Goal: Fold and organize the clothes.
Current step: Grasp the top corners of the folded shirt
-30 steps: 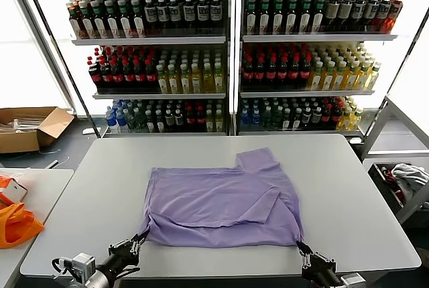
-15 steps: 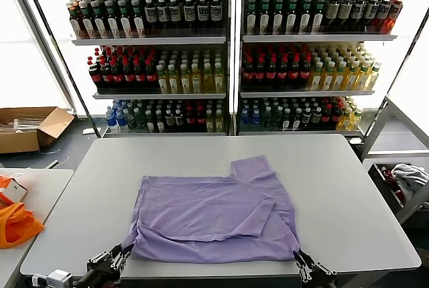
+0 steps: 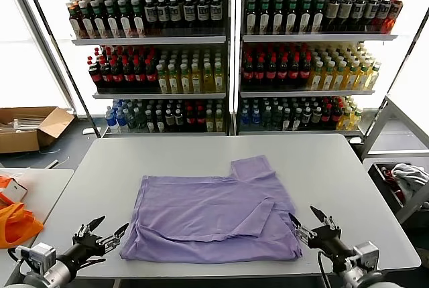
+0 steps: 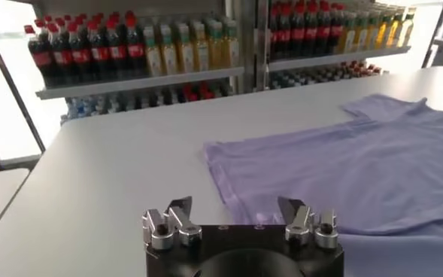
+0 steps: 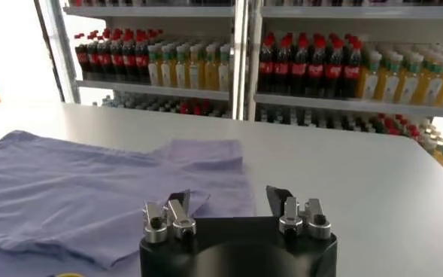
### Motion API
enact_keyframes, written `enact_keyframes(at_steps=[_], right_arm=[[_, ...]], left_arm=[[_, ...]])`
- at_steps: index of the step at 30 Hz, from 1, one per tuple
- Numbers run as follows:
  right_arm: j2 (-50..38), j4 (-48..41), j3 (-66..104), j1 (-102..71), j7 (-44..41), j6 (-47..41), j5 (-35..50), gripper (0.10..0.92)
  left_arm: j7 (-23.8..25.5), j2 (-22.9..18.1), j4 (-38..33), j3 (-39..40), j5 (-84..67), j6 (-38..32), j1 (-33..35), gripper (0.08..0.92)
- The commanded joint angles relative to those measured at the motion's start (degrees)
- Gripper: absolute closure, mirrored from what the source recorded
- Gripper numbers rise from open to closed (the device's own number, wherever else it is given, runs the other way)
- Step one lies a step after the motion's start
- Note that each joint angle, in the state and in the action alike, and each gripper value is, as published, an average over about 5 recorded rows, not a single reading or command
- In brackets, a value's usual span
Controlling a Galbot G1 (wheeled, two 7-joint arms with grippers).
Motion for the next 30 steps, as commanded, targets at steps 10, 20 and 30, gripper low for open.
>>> enact_keyframes(at_steps=[10, 20, 30], right_arm=[[2.32, -40.12, -21.05, 43.83, -5.98, -6.07, -0.08, 0.202], [5.96, -46.03, -23.13, 46.21, -4.78, -5.9, -1.32, 0.203], [9.35, -50.47, -25.66, 47.43, -4.8, -5.06, -4.11, 0.203]], left_arm=[[3.22, 6.5, 33.23, 34.06, -6.03, -0.63, -45.83, 0.177], [3.62, 2.94, 41.14, 36.87, -2.73, -2.44, -51.15, 0.177], [3.86, 1.99, 41.6, 36.61, -2.65, -2.45, -50.37, 0.177]])
